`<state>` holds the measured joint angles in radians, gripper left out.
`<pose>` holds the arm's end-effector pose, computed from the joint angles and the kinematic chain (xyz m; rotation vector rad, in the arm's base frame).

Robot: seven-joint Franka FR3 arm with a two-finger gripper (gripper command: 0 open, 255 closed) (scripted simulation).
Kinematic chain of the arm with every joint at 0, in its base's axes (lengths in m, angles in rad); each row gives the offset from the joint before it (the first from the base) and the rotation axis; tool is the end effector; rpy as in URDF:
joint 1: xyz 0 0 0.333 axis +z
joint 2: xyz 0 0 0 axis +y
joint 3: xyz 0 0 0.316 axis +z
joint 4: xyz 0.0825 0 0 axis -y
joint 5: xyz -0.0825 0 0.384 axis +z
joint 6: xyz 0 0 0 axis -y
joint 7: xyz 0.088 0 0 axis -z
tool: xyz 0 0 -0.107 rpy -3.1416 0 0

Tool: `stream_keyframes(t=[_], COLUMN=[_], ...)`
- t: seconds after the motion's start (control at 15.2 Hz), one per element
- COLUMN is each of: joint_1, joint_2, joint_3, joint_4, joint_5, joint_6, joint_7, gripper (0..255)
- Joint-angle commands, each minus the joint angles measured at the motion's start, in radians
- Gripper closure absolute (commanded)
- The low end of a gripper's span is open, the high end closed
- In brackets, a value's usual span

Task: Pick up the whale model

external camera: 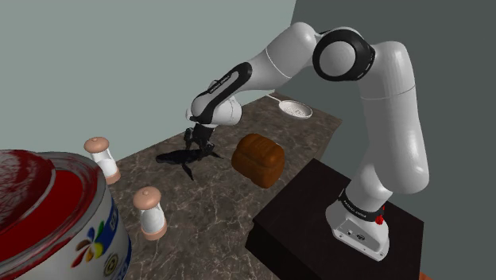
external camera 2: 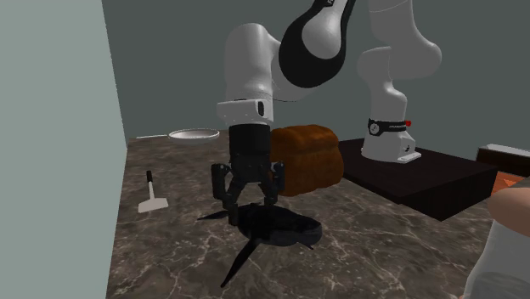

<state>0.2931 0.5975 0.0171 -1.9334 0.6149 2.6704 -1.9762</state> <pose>0.6065 0.1759 0.1836 -1.9120 -2.2888 -0.4925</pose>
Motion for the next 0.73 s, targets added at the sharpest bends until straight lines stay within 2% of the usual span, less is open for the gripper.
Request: stream_keyframes(t=[0.0, 0.66], joint_1=[0.0, 0.024], joint_2=[0.001, -0.106], joint_3=[0.001, -0.037], joint_4=[0.0, -0.022], joint_5=[0.0, -0.05], joint_6=[0.001, -0.082], joint_7=[-0.001, 0.063], gripper=[255, 255])
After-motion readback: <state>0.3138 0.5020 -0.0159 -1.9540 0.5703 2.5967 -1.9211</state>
